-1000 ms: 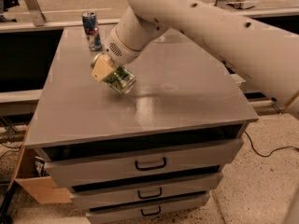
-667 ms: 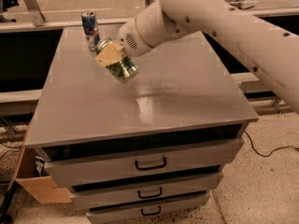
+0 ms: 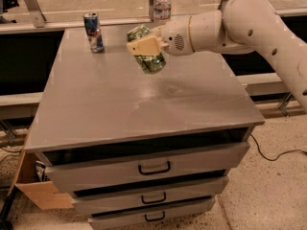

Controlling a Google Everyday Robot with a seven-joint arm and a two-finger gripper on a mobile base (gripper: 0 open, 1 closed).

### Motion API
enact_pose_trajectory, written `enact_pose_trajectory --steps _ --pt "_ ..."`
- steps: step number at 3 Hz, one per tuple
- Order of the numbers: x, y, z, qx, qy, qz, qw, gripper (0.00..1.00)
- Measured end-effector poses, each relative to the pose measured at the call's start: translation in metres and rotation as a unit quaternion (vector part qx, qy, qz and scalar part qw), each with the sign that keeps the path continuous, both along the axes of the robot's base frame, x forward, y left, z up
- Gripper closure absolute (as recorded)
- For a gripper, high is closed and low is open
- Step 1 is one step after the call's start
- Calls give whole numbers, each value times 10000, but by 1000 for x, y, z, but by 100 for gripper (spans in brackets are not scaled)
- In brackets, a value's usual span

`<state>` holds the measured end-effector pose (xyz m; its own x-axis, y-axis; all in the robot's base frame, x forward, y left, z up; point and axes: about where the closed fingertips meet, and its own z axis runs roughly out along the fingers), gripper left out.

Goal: Place green can upright

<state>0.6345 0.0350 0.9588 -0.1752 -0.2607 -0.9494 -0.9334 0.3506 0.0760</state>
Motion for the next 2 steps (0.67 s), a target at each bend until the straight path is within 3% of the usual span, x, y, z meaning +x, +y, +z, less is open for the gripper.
enact_pose_trajectory --steps 1,2 --pt "0 -5 0 -81 -427 133 9990 100" --pt "0 -4 0 -91 -429 140 9989 100"
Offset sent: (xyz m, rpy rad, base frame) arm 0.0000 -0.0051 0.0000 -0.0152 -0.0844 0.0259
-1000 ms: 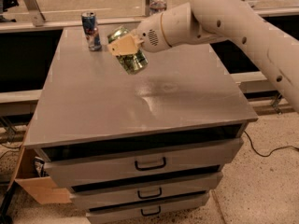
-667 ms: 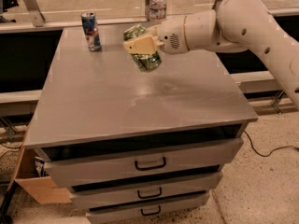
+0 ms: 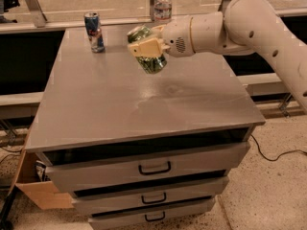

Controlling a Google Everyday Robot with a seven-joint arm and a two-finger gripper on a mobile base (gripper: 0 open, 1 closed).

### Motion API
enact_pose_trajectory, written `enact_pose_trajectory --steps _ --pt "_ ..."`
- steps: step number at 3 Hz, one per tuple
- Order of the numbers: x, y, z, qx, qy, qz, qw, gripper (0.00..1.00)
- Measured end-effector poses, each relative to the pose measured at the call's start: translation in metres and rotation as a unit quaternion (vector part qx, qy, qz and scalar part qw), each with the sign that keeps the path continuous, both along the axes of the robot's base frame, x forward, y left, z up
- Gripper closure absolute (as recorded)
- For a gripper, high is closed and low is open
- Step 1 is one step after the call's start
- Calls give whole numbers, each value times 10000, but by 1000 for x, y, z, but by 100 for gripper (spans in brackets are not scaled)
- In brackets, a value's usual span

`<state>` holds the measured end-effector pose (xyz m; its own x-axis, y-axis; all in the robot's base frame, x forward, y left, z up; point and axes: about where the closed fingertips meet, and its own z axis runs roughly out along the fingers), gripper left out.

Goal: Place green can upright

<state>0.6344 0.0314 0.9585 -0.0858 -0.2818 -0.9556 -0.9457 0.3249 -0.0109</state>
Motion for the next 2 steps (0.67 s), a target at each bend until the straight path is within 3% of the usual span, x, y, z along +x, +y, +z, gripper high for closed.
enact_pose_trajectory --steps 1,2 --pt "-3 0 -3 460 60 41 9989 100" --pt "-11 -5 -10 1110 43 99 9938 100"
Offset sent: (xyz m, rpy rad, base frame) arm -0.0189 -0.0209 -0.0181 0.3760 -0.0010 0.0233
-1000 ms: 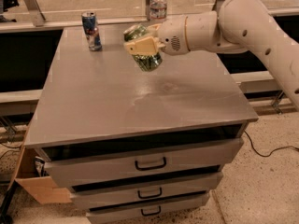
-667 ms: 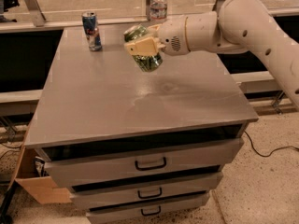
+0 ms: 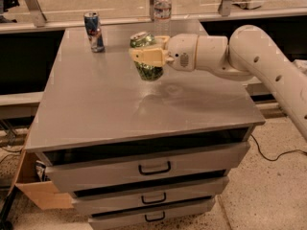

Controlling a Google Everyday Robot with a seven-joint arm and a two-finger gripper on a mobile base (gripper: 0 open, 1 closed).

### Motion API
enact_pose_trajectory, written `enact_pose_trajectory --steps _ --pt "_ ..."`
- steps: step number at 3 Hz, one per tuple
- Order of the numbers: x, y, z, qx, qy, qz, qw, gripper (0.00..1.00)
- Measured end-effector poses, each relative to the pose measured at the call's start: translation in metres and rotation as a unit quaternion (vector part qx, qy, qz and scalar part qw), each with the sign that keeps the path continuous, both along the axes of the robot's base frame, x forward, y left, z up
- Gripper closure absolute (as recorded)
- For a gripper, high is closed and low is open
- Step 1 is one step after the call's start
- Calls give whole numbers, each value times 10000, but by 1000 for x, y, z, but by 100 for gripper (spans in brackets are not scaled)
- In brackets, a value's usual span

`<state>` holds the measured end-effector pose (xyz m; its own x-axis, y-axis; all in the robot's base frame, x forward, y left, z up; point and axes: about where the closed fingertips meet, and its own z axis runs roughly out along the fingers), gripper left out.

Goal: Place green can upright

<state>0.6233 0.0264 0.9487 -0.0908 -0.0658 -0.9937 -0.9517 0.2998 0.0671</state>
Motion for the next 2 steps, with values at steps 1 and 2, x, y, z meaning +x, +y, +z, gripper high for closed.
enact_pose_trajectory --steps 1,2 --pt "-7 -3 -14 316 -46 69 9995 100" --pt "-12 -8 -29 449 -81 122 9989 100"
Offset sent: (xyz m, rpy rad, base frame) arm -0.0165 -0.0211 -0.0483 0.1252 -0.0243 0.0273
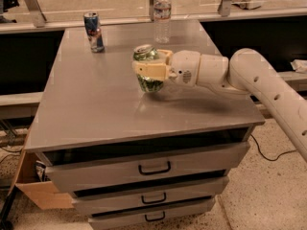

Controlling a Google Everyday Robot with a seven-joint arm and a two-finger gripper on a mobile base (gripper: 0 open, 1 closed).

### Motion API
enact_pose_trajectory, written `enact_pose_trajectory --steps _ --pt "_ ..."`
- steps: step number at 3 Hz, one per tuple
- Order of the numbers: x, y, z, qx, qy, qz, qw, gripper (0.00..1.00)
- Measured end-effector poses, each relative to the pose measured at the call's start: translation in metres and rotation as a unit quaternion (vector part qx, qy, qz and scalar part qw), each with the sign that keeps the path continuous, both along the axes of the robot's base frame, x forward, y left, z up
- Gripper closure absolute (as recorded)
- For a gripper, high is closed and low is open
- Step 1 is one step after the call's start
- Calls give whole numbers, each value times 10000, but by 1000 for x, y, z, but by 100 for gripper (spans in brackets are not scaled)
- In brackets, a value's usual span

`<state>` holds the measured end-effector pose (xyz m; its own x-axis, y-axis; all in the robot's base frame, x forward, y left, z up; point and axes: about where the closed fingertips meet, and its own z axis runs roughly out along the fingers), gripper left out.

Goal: Place green can upright

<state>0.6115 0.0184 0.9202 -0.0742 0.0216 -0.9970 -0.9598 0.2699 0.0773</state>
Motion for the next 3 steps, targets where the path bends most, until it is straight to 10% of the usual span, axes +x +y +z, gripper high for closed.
enact_pose_trajectory --steps 3 --pt "-10 -17 -23 192 -55 44 9998 28"
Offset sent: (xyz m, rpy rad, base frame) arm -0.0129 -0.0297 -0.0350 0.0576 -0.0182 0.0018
